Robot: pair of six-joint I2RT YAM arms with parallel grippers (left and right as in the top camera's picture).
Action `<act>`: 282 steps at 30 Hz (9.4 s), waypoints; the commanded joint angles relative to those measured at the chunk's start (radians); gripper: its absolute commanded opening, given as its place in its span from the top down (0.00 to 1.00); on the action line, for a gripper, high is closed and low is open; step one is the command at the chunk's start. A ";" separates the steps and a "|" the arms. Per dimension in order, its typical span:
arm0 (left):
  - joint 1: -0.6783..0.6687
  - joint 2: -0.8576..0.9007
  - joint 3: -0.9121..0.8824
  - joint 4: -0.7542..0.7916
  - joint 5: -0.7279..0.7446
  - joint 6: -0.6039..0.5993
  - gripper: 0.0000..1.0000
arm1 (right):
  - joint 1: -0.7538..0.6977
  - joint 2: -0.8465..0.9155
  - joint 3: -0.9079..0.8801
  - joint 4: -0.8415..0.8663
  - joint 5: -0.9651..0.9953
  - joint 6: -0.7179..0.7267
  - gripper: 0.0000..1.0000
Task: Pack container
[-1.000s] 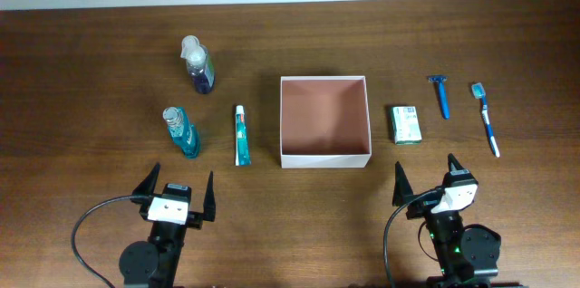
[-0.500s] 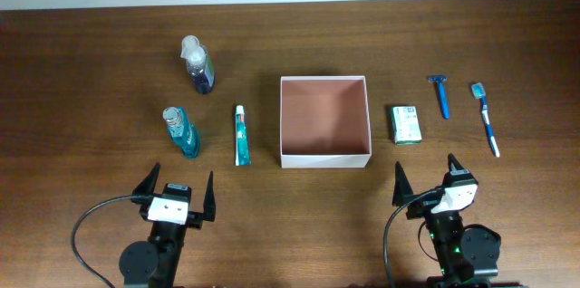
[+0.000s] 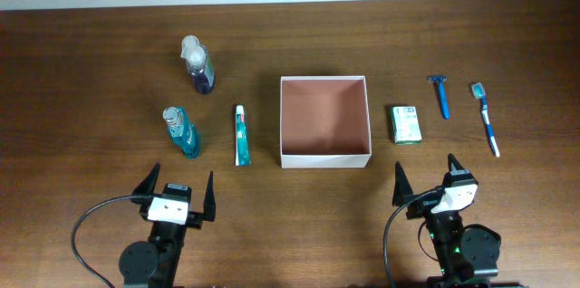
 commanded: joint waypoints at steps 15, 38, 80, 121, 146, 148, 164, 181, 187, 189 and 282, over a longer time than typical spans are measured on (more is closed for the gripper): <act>0.006 -0.009 -0.001 -0.008 0.007 0.009 0.01 | -0.003 -0.010 -0.005 -0.007 -0.002 -0.007 0.01; 0.006 -0.009 -0.001 -0.008 0.007 0.009 0.01 | -0.003 -0.010 -0.005 -0.007 -0.002 -0.007 0.01; 0.006 -0.009 0.000 0.049 0.167 0.009 0.01 | -0.003 -0.010 -0.005 -0.007 -0.002 -0.007 0.01; 0.006 0.598 1.052 -0.760 0.014 -0.176 0.01 | -0.003 -0.010 -0.005 -0.007 -0.002 -0.007 0.01; 0.006 1.365 1.584 -1.138 -0.129 -0.348 0.01 | -0.003 -0.010 -0.005 -0.007 -0.002 -0.007 0.01; 0.006 1.365 1.601 -1.142 -0.140 -0.363 0.01 | -0.003 -0.010 -0.005 -0.007 -0.002 -0.007 0.01; 0.006 1.647 1.599 -1.126 -0.189 -0.303 0.01 | -0.003 -0.010 -0.005 -0.007 -0.002 -0.007 0.01; 0.007 1.870 1.599 -1.177 -0.174 -0.305 0.01 | -0.003 -0.010 -0.005 -0.007 -0.002 -0.007 0.01; 0.007 1.878 1.599 -1.160 -0.173 -0.306 0.01 | -0.003 -0.010 -0.005 -0.007 -0.002 -0.007 0.01; 0.007 1.878 1.599 -1.159 -0.166 -0.306 0.01 | -0.003 -0.010 -0.005 -0.007 -0.002 -0.007 0.02; 0.005 1.887 1.793 -1.306 -0.085 -0.306 0.92 | -0.003 -0.010 -0.005 -0.007 -0.002 -0.007 0.01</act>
